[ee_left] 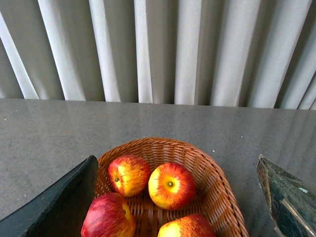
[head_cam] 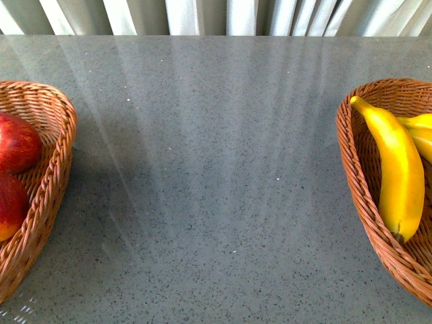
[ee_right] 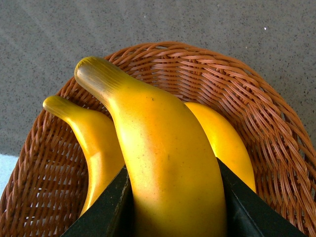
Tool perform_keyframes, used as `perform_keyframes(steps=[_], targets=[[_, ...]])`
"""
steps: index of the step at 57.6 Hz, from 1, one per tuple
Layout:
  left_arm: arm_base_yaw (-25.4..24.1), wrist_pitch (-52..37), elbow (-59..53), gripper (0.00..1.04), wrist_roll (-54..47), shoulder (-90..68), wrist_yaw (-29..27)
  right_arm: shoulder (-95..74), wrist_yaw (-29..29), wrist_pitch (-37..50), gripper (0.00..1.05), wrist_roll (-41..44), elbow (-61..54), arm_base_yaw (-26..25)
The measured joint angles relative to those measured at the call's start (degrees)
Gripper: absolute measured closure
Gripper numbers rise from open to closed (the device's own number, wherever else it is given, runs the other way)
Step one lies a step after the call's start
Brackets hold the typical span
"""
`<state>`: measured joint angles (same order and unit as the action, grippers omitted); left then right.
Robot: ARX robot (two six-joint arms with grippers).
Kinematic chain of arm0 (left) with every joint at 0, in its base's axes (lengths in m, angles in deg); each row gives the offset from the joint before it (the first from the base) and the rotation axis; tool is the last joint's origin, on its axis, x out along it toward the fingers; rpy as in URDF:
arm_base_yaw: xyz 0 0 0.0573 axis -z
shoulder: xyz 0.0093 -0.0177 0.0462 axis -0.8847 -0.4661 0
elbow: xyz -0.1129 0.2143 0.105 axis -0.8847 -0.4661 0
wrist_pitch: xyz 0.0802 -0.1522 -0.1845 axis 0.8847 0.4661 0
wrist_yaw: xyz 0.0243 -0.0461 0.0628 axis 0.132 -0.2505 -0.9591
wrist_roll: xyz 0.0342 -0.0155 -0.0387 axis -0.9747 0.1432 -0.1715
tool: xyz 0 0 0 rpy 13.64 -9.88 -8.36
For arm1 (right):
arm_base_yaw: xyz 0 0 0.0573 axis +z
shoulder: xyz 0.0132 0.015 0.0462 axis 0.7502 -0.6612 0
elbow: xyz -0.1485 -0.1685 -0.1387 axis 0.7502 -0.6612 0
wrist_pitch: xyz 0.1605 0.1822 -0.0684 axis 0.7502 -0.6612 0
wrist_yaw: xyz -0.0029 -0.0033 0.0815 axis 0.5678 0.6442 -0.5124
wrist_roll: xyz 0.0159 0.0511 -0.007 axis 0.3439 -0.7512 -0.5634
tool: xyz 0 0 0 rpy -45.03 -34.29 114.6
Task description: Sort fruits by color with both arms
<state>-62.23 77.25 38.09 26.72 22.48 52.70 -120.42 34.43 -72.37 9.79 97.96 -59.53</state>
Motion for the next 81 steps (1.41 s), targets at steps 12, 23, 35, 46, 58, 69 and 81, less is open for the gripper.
perform_keyframes(steps=[12,23,35,46,58,69,81], targets=[[0.00,0.00,0.00,0.09,0.00,0.00,0.00,-1.36,0.81,0.85,0.68,-0.68,0.00,0.33],[0.00,-0.02,0.00,0.09,0.00,0.00,0.00,-2.34,1.88,1.40,0.56,-0.59,0.00,0.98],[0.00,0.00,0.00,0.09,0.00,0.00,0.00,-1.90,1.92,2.12,0.18,-1.07,-0.61,1.66],[0.00,0.00,0.00,0.09,0.00,0.00,0.00,2.30,0.96,3.80,0.09,-4.96,-2.62,2.27],[0.00,0.00,0.00,0.09,0.00,0.00,0.00,9.14,-0.44,5.75,0.09,-10.12,-5.07,4.76],[0.00,0.00,0.00,0.09,0.00,0.00,0.00,9.29,-0.39,5.77,0.09,-11.37,-5.49,4.92],[0.00,0.00,0.00,0.09,0.00,0.00,-0.02,6.75,10.38,38.01,0.33,-5.99,-16.65,6.56]])
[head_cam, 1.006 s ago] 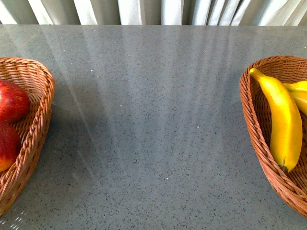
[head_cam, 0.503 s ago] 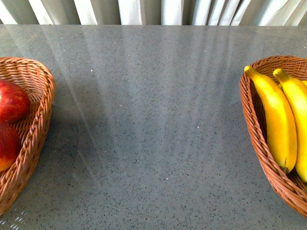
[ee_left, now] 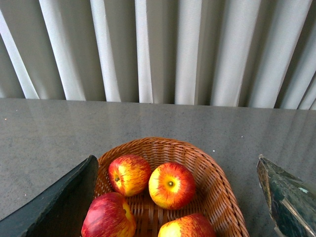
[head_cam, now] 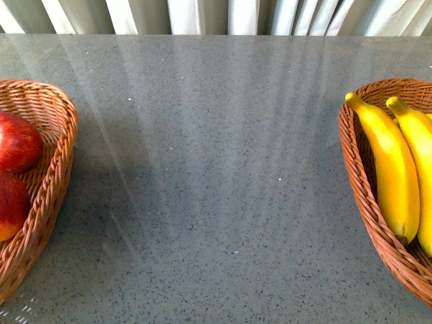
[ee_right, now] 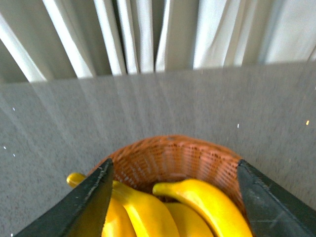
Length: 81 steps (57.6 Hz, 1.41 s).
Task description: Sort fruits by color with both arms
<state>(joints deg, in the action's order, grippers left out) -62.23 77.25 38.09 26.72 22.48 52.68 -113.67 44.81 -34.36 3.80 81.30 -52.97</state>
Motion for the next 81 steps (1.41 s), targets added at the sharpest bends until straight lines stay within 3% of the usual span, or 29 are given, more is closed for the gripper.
perform_keyframes(steps=[9,15,22,81], targets=[[0.00,-0.02,0.02,0.09,0.02,0.00,0.00,4.70,2.93,10.19,0.60,1.64,-6.12,1.97],[0.00,0.00,0.00,0.09,0.00,0.00,0.02,8.52,3.78,8.41,0.84,2.29,-10.99,4.13],[0.00,-0.02,0.00,0.09,0.00,0.00,0.00,13.97,4.24,5.92,1.03,2.40,-13.11,4.17],[0.00,-0.02,0.00,0.09,0.00,0.00,0.00,56.83,4.20,-29.31,1.03,2.62,-19.10,4.24]])
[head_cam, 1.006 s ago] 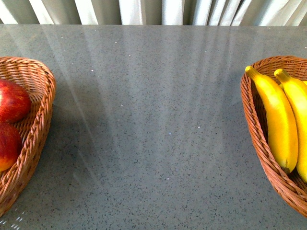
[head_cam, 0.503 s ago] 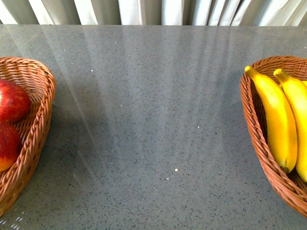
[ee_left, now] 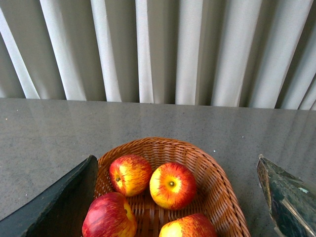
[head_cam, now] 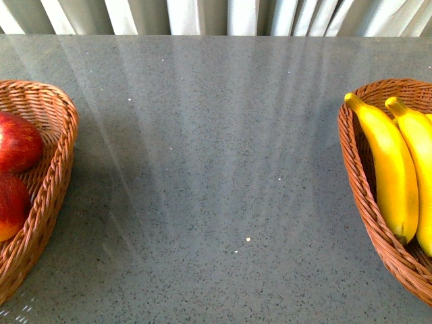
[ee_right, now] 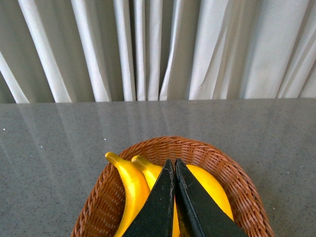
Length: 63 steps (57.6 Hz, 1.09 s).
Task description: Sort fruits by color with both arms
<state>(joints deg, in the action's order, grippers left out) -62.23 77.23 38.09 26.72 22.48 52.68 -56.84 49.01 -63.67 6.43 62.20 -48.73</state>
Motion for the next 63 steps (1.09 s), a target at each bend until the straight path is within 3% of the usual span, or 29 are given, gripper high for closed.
perform_keyframes(steps=[45,52,63], targets=[[0.00,0.02,0.00,0.09,0.00,0.00,0.00,14.97,0.00,-14.80,1.03,0.00,0.00,0.00],[0.00,0.02,0.00,0.09,0.00,0.00,0.00,22.95,0.04,-24.24,1.03,0.00,0.00,0.02],[0.00,0.00,0.00,0.09,0.00,0.00,0.02,24.72,0.02,-24.83,1.03,0.02,0.00,0.02]])
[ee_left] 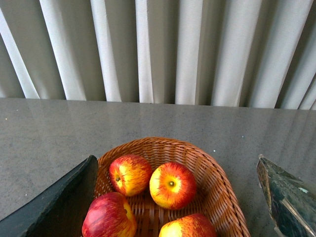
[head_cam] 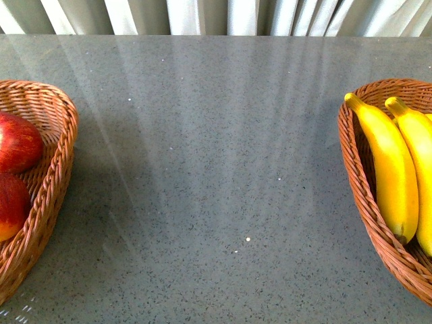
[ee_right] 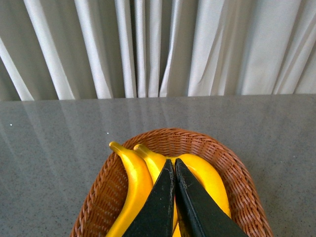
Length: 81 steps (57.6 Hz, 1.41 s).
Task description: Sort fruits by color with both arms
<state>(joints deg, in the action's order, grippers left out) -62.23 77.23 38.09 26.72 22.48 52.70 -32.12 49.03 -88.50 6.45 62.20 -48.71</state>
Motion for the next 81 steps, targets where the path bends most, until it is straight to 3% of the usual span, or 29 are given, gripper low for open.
perform_keyframes(steps=[14,40,47,81], targets=[[0.00,0.00,0.00,0.09,0.00,0.00,-0.02,0.07,0.00,-0.07,1.02,0.07,0.00,0.00],[0.00,0.02,0.02,0.09,0.00,0.00,0.00,0.09,0.00,-0.09,0.24,0.02,0.00,0.00],[0.00,0.00,0.00,0.09,0.00,0.00,-0.02,0.09,0.00,-0.07,0.08,0.02,0.00,0.00],[0.00,0.00,0.00,0.09,0.00,0.00,-0.02,0.09,0.00,-0.07,0.09,0.02,0.00,0.00]])
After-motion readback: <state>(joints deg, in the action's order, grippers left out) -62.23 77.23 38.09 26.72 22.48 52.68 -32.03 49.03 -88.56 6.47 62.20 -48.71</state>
